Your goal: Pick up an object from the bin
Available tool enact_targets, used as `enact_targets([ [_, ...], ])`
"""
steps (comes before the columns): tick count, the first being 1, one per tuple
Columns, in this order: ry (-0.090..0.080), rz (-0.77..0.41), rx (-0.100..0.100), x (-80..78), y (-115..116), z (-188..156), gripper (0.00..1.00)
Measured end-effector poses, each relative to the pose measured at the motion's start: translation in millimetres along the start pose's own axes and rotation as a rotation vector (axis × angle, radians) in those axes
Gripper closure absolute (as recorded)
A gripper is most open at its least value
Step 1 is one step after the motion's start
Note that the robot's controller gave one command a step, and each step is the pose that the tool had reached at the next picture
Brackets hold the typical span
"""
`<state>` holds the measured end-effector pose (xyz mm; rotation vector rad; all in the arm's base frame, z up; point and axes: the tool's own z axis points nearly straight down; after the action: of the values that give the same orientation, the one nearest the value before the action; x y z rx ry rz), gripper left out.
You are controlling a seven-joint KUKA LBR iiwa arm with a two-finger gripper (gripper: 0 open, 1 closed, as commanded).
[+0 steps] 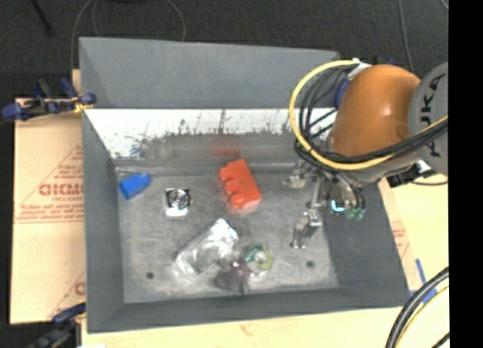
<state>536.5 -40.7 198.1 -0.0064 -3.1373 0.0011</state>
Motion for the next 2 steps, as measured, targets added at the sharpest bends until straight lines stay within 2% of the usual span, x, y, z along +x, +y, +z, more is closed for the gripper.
enact_targets([
  [1, -0.001, -0.07, -0.003, 6.1, 104, 72, 0.0],
  [2, -0.017, -0.08, -0.001, 1.1, 108, 125, 0.0],
])
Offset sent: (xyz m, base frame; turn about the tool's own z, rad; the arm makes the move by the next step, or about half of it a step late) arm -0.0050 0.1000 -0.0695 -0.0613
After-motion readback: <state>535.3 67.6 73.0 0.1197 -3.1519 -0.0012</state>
